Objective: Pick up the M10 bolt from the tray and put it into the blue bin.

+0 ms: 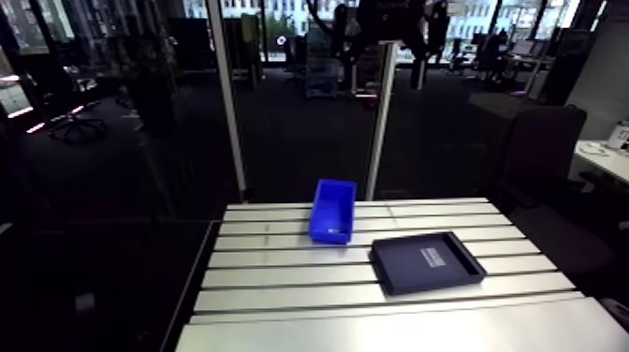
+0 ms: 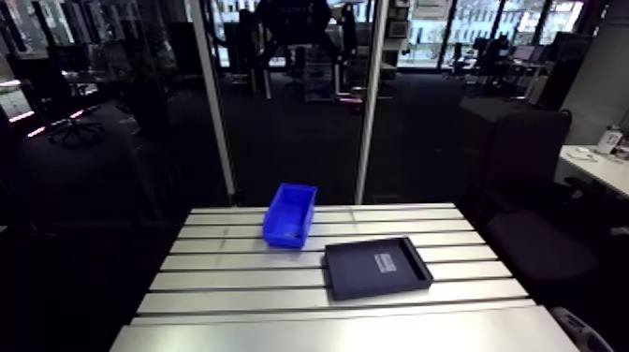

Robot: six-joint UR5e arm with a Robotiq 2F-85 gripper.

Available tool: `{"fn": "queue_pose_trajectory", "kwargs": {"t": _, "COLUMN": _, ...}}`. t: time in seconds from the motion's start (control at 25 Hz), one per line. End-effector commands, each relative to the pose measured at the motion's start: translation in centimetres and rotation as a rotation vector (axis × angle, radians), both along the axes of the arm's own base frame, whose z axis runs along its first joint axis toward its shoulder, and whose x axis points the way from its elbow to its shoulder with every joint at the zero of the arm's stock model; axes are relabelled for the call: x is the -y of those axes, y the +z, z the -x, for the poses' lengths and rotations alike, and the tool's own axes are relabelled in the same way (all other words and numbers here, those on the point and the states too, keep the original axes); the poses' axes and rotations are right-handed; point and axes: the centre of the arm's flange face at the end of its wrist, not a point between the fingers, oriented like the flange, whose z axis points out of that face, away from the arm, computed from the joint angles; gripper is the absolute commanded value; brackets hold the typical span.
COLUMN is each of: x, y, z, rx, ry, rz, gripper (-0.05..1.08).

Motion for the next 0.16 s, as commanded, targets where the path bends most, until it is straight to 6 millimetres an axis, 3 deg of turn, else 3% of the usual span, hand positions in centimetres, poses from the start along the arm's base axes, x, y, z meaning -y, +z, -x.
{"fn": "queue_pose_trajectory", "kwargs": {"t": 0.04, "x": 0.05, "y": 0.07, "z": 0.12, "rx": -0.002, "ry": 0.002, "rz": -0.002, "gripper": 0.01}}
{"fn": "queue_pose_trajectory", "kwargs": {"t": 0.16, "x": 0.03, "y": -0.23, "z": 0.21, "rx": 0.005, "ry": 0.002, "rz": -0.003, "gripper": 0.01}}
